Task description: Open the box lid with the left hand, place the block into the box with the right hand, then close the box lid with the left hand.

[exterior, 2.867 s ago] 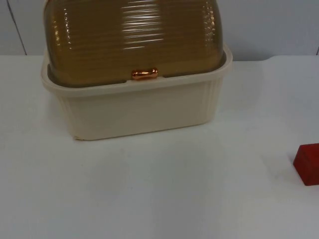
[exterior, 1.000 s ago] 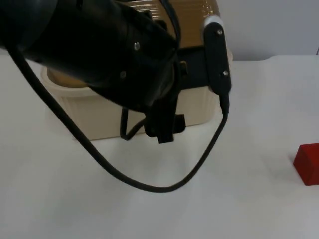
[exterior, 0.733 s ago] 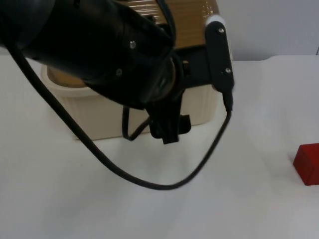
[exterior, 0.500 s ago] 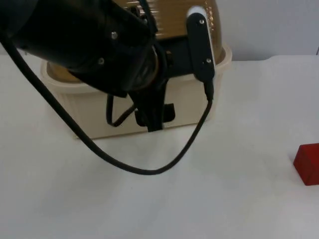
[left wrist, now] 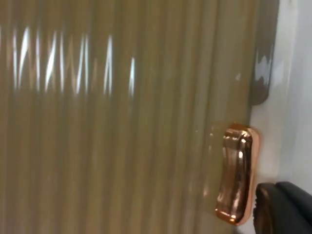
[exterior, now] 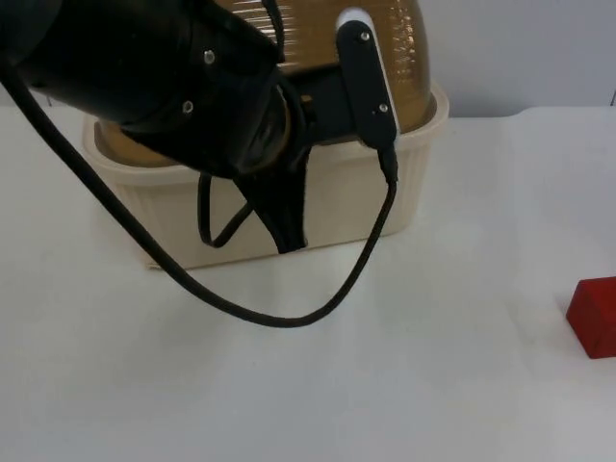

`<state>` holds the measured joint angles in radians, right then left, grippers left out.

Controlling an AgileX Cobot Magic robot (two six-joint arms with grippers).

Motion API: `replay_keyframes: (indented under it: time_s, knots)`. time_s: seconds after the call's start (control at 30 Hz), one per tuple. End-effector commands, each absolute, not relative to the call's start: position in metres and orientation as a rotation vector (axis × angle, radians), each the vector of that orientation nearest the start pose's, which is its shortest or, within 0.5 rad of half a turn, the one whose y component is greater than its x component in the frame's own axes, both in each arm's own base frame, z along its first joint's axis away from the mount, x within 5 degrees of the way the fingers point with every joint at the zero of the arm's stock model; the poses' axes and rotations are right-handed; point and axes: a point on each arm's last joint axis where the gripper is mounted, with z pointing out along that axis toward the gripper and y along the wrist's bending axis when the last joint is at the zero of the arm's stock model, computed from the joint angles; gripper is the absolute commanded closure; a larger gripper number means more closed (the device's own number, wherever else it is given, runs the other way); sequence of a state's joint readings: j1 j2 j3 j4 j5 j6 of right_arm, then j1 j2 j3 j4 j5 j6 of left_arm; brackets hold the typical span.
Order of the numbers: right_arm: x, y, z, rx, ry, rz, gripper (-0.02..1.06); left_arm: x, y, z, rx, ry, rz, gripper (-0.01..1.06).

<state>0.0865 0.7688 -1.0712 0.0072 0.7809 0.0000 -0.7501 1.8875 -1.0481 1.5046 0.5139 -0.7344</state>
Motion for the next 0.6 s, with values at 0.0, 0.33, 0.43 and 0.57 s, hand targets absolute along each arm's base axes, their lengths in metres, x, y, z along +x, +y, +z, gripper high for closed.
replay_keyframes:
  time_s: [0.0, 0.33, 0.43, 0.57]
  knots:
    - [0.13, 0.012, 0.432, -0.102, 1.931, 0.051, 0.11, 0.307, -0.226, 0.169, 1.367, 1.865, 0.588, 1.05]
    - [0.13, 0.012, 0.432, -0.101, 1.928, 0.051, 0.11, 0.303, -0.231, 0.165, 1.35, 1.919, 0.468, 1.05]
    - [0.13, 0.012, 0.432, -0.102, 1.931, 0.051, 0.11, 0.302, -0.233, 0.164, 1.37, 1.91, 0.432, 1.05]
    - [0.13, 0.012, 0.432, -0.102, 1.931, 0.051, 0.11, 0.302, -0.235, 0.164, 1.398, 1.881, 0.404, 1.05]
